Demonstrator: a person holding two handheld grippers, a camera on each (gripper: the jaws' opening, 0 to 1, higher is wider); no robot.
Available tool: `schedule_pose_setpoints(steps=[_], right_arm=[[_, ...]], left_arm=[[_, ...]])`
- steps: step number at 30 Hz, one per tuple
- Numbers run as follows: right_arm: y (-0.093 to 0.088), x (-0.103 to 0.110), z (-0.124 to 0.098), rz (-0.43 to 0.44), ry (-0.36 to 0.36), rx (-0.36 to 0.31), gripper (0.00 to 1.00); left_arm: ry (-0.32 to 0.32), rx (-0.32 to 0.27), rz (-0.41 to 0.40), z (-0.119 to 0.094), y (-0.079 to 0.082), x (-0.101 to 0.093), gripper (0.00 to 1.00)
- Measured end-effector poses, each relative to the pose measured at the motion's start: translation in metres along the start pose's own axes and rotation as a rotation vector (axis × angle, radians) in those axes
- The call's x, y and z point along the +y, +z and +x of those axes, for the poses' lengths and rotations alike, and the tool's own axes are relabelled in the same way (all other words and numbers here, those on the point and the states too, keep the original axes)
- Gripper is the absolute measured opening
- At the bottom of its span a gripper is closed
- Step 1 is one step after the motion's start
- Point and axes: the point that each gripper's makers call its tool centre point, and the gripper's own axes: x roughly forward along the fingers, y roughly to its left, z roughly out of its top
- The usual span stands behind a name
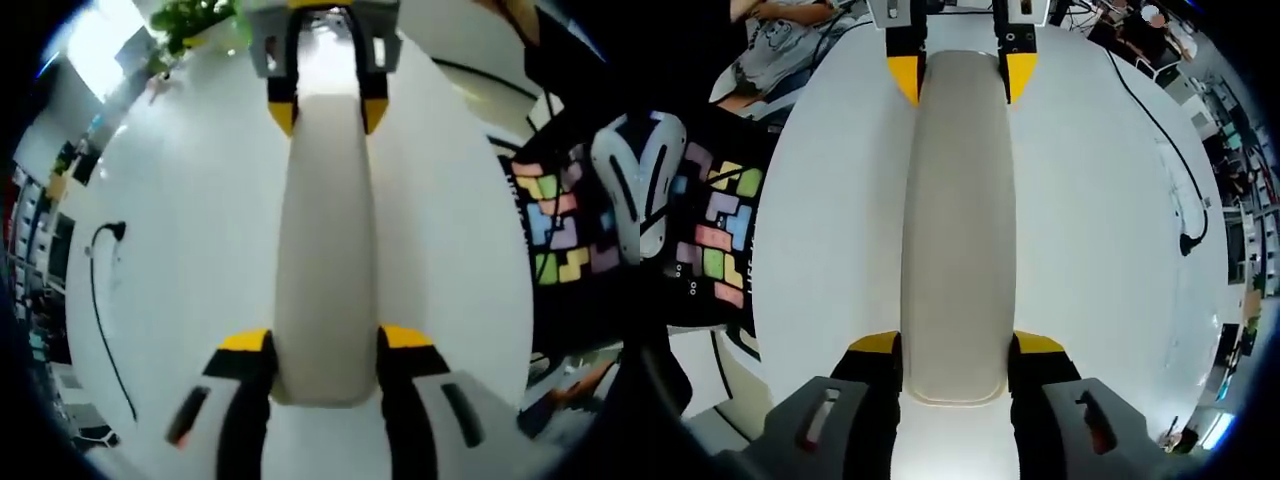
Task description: Arrange the utensils inside the cutlery case until each visible utensil rests in its matching compartment.
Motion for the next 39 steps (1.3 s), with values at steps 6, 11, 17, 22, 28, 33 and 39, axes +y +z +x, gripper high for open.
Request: schedule_pose_setpoints(steps=[6, 11, 17, 22, 28, 33, 39], right_arm=[[-0.002, -0.02, 0.007, 0.007, -0.007, 0.001, 0.42], [-0.005, -0.034, 0.011, -0.004, -0.008, -0.003, 0.42], [-0.003, -0.044, 0.021, -0.008, 0.005, 0.016, 0.42], [-0.001, -0.045, 0.028, -0.01, 0.015, 0.006, 0.42], [-0.001, -0.042, 0.034, -0.009, 0.034, -0.001, 0.42], [-0.003, -0.042, 0.039, -0.011, 0.038, -0.006, 0.42], [-0.002, -0.041, 0.04, -0.01, 0.05, -0.013, 0.43]], left_arm=[[0.002, 0.022, 0.014, 0.01, -0.001, 0.023, 0.43], [0.001, 0.023, 0.001, 0.019, -0.003, 0.033, 0.43], [-0.005, 0.038, -0.012, 0.027, -0.008, 0.042, 0.43], [-0.016, 0.04, -0.02, 0.031, -0.013, 0.043, 0.43], [-0.034, 0.045, -0.025, 0.04, -0.014, 0.04, 0.43], [-0.036, 0.055, -0.023, 0.045, -0.016, 0.04, 0.43], [-0.06, 0.044, -0.033, 0.047, -0.017, 0.04, 0.43]])
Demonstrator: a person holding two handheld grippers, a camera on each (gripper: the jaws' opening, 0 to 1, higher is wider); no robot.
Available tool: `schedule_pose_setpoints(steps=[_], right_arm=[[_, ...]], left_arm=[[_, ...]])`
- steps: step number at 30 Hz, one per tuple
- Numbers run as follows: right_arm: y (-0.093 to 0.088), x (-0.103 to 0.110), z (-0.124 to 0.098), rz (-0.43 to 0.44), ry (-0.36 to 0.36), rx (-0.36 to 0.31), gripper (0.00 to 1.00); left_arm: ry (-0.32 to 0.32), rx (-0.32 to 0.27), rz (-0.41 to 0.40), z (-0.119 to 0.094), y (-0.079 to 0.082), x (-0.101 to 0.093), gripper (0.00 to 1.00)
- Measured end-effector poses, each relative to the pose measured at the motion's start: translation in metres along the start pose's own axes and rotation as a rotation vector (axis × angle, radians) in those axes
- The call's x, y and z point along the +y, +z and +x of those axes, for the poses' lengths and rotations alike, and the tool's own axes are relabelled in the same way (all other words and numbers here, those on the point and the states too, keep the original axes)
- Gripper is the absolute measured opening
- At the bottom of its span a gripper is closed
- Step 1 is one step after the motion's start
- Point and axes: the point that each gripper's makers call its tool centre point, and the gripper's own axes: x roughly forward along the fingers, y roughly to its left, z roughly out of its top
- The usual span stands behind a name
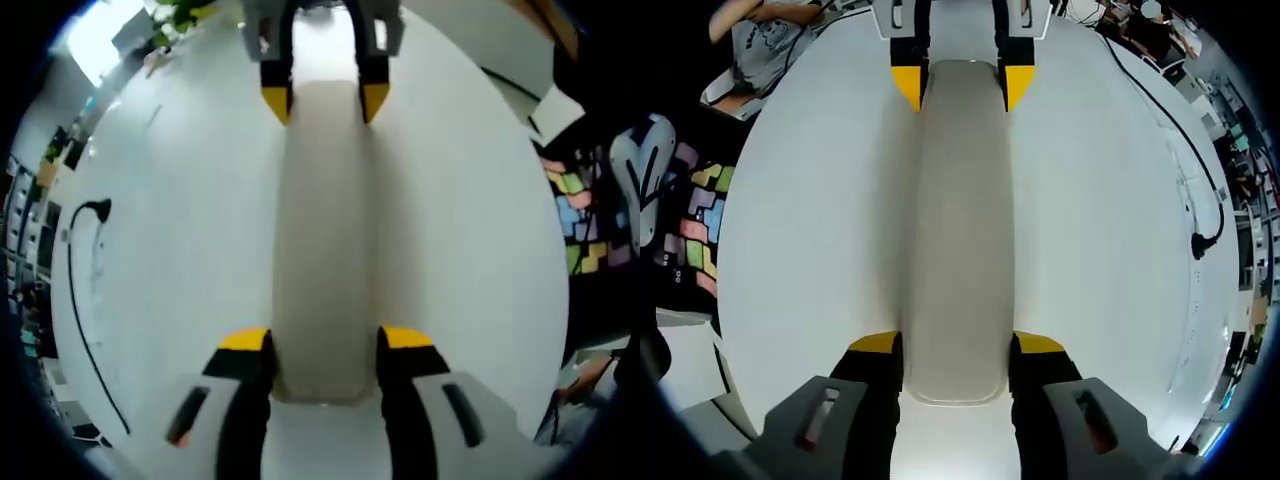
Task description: Arrange the utensils inside the cutlery case until each visible utensil rests in its matching compartment.
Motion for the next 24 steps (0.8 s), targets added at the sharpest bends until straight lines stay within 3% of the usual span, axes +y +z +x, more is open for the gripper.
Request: schedule_pose_setpoints(steps=[9, 13, 24], right_arm=[[-0.0006, 0.0006, 0.0022, 0.019, 0.027, 0.071, 0.43], [-0.0014, 0.0003, 0.0019, 0.009, 0.032, 0.092, 0.43], [-0.0012, 0.0015, 0.0005, 0.016, 0.028, 0.06, 0.43]], left_arm=[[-0.05, 0.01, -0.048, 0.0025, -0.0008, -0.0005, 0.44], [-0.057, 0.018, -0.028, 0.0028, -0.0007, -0.001, 0.44], [-0.061, -0.014, -0.012, 0.0021, -0.0017, -0.0009, 0.45]])
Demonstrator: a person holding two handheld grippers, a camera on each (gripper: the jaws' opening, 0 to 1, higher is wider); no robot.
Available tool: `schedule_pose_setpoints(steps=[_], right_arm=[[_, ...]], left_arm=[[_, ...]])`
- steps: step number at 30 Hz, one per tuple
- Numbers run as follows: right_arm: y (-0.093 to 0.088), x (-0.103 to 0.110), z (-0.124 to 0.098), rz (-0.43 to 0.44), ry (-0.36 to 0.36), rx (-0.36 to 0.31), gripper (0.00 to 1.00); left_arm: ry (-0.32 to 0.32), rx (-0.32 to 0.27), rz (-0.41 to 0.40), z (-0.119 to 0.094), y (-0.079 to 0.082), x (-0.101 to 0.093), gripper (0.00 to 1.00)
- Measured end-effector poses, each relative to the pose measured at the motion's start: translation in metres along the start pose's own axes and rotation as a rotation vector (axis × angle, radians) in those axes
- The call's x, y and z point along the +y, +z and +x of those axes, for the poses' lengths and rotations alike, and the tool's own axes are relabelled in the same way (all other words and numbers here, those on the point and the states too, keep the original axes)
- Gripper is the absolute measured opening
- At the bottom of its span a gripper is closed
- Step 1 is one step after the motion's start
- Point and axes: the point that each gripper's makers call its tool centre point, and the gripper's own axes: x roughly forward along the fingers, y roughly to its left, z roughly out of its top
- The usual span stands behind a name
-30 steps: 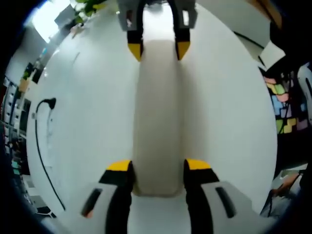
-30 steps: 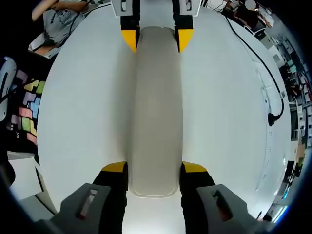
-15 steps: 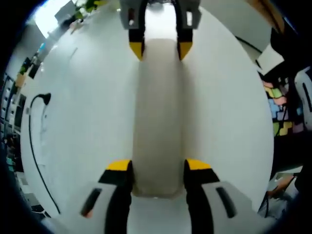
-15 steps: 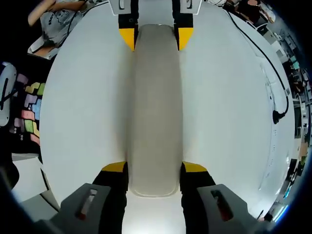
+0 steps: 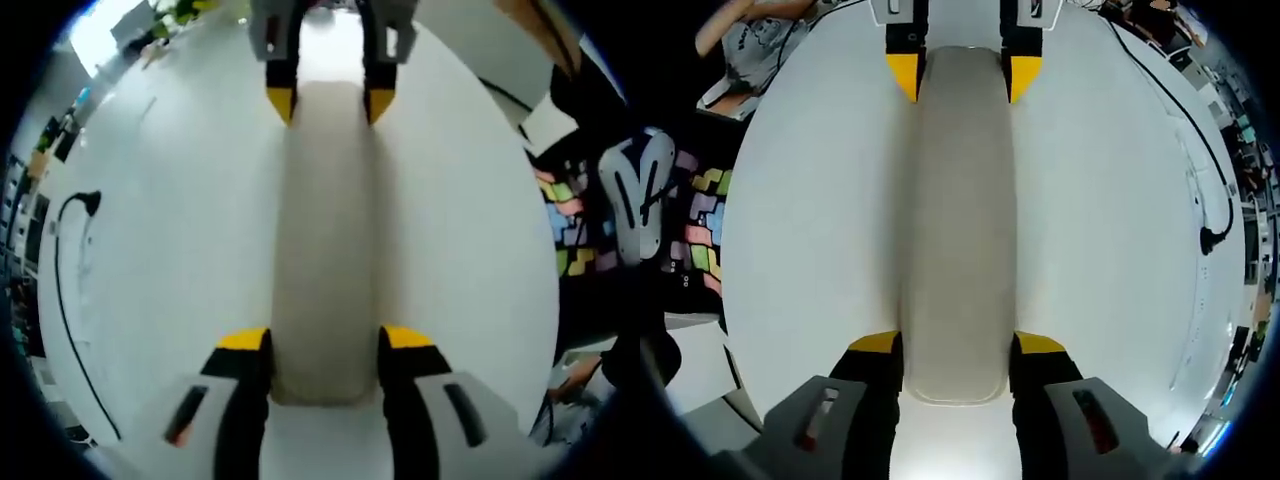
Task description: Arrange the utensils inside the cutlery case until each visible utensil rests in its matching compartment.
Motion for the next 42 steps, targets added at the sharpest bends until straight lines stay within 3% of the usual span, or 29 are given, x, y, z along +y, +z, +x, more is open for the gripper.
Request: schedule_pose_setpoints(steps=[3, 7, 12, 15, 16, 18, 22, 23, 25, 30, 33, 35, 37, 42], right_arm=[[0.0, 0.0, 0.0, -0.001, 0.0, -0.006, 0.43], [-0.001, -0.002, 0.0, -0.001, -0.006, -0.026, 0.47], [-0.003, -0.014, -0.002, 0.022, -0.06, -0.04, 0.63], [-0.004, -0.021, -0.003, 0.019, -0.116, -0.048, 0.75], [-0.005, -0.023, -0.004, 0.023, -0.138, -0.05, 0.79], [-0.007, -0.024, -0.005, 0.026, -0.156, -0.057, 0.86], [-0.011, -0.019, -0.004, 0.014, -0.142, -0.084, 0.92], [-0.012, -0.018, -0.003, 0.019, -0.14, -0.086, 0.98], [-0.018, -0.011, 0.0, 0.027, -0.109, -0.079, 1.0], [-0.017, -0.011, -0.005, 0.034, -0.154, -0.118, 1.0], [-0.016, -0.01, -0.008, 0.027, -0.196, -0.153, 1.0], [-0.015, -0.015, -0.016, -0.01, -0.277, -0.196, 1.0], [-0.019, -0.02, -0.026, 0.001, -0.376, -0.235, 1.0], [-0.007, -0.004, -0.055, 0.129, -0.424, -0.603, 1.0]], left_arm=[[-0.005, -0.017, 0.013, 0.0, 0.0, 0.0, 0.46], [-0.018, -0.015, 0.056, 0.001, 0.0, -0.006, 0.55], [-0.03, 0.051, 0.108, 0.005, -0.003, -0.016, 0.81], [0.006, 0.091, 0.013, 0.01, -0.007, -0.009, 1.0], [-0.021, 0.117, 0.045, 0.006, -0.012, -0.009, 1.0], [-0.011, 0.075, 0.033, 0.008, -0.011, -0.009, 1.0], [-0.005, 0.055, 0.018, 0.009, -0.011, -0.008, 1.0], [-0.004, 0.05, 0.014, 0.009, -0.011, -0.008, 1.0], [-0.003, 0.04, 0.009, 0.009, -0.011, -0.008, 1.0], [0.011, 0.027, 0.0, 0.008, -0.009, -0.008, 1.0], [0.105, -0.032, -0.016, 0.001, -0.004, 0.004, 1.0], [0.118, -0.074, -0.027, -0.008, -0.002, 0.002, 1.0], [0.135, -0.189, -0.059, -0.021, 0.008, -0.002, 1.0], [0.247, -0.404, -0.075, -0.048, 0.022, -0.008, 1.0]])
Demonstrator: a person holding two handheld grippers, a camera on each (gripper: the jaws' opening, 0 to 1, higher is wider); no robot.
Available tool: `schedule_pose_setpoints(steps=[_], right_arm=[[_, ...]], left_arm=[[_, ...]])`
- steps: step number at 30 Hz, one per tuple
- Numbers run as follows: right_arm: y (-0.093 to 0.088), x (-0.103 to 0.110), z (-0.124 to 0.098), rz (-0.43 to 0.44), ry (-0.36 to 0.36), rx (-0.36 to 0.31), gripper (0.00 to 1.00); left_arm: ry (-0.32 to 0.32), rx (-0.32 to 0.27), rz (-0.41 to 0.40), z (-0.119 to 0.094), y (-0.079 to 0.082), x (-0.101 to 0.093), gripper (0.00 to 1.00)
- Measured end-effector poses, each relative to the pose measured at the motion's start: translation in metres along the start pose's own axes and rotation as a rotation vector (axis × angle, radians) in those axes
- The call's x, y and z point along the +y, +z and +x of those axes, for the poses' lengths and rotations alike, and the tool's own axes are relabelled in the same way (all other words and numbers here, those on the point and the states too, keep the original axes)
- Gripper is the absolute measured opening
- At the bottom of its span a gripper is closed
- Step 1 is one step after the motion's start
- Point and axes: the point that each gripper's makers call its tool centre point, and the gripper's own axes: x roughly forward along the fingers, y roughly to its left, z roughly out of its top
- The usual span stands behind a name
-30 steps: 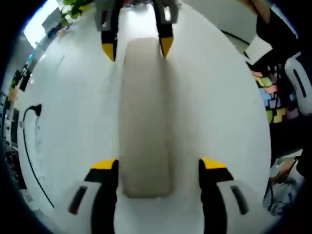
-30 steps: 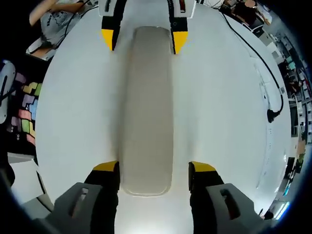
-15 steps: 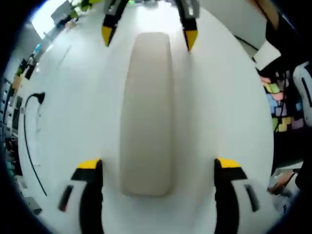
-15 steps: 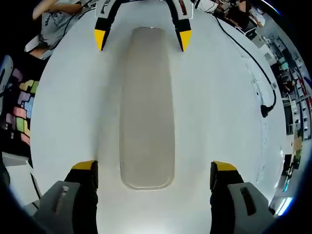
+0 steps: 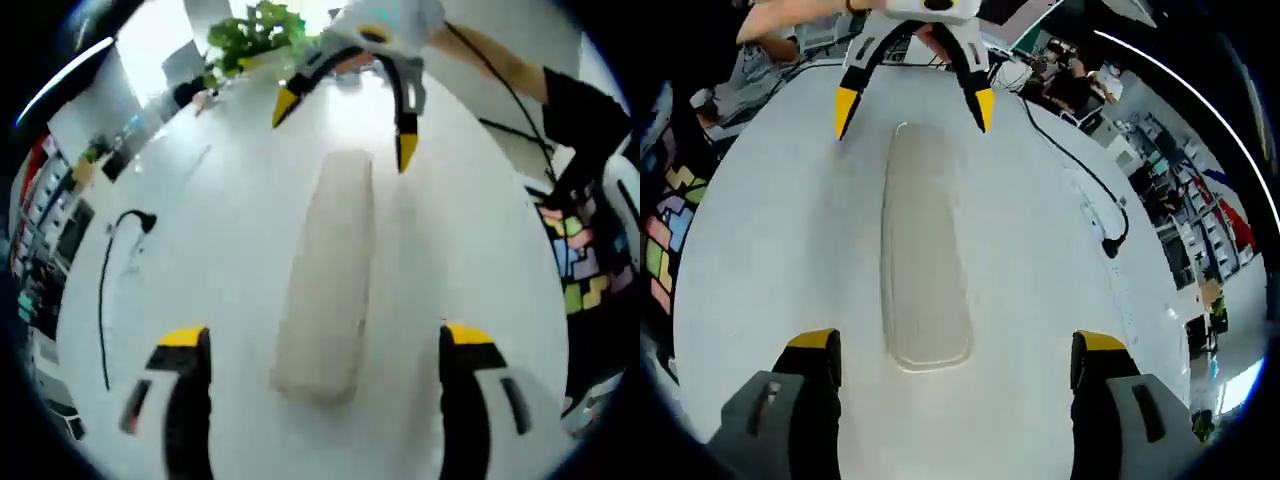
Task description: Arrange the utensils inside the cutlery case until each visible utensil rests in its matching compartment.
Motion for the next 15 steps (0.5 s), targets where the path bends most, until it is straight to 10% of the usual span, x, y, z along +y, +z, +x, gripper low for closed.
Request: schedule_pose_setpoints(steps=[9, 11, 15], right_arm=[[0.03, 0.005, -0.048, 0.259, -0.18, -0.499, 1.0], [0.037, 0.004, -0.062, 0.375, -0.185, -0.658, 1.0], [0.029, -0.001, -0.078, 0.459, -0.273, -0.763, 1.0]], left_arm=[[0.19, -0.411, -0.186, -0.027, 0.026, 0.011, 1.0], [0.232, -0.445, -0.173, -0.031, 0.024, 0.008, 1.0], [0.319, -0.486, -0.205, -0.04, 0.019, 0.003, 1.0]])
